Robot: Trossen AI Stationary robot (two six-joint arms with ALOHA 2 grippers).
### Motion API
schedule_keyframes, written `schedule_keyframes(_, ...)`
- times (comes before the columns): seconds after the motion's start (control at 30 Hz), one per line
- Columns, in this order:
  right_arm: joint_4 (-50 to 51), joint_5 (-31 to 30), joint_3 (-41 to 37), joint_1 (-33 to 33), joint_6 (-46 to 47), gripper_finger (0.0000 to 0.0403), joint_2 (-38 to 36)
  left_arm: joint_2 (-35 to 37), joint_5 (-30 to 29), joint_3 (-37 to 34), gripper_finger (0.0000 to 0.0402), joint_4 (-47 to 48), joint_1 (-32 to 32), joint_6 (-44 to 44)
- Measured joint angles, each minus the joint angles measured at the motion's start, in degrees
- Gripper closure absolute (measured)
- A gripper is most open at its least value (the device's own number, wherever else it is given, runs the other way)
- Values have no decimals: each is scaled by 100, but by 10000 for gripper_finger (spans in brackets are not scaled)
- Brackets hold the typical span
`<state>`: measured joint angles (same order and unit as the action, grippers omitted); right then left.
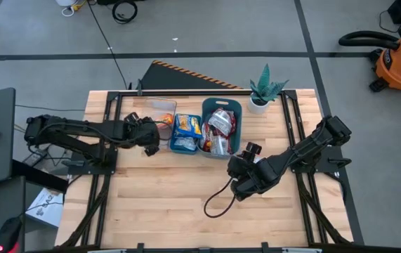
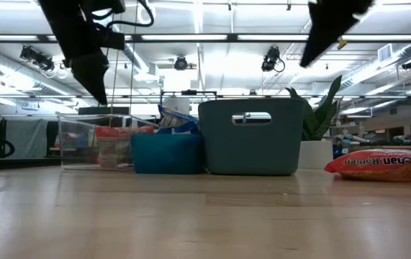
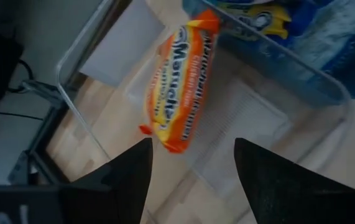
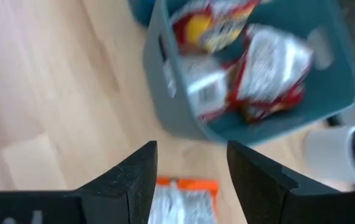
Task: Sort Maruchan noodles
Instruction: Put the orange noodle pack into the transparent bin
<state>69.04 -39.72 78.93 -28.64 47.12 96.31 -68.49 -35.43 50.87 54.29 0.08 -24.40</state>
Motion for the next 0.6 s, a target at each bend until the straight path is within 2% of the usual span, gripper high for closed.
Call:
schedule_keyframes(0.1,-216,437,-374,4,123,203,0,0,201,0,170,10,-222,-244)
schedule_keyframes(0.27,-1317,1393,-1326,195,-142,203,4,0,405,0,170,4,-573,-496)
schedule_keyframes(0.53,-2425,2241,-2024,686,-1243,211,7,0,412,0,171,-7,-814,-682)
schedule_keyframes(0.6,-2642,2289,-2123,711,-1515,216,7,0,414,0,171,-7,-864,-760)
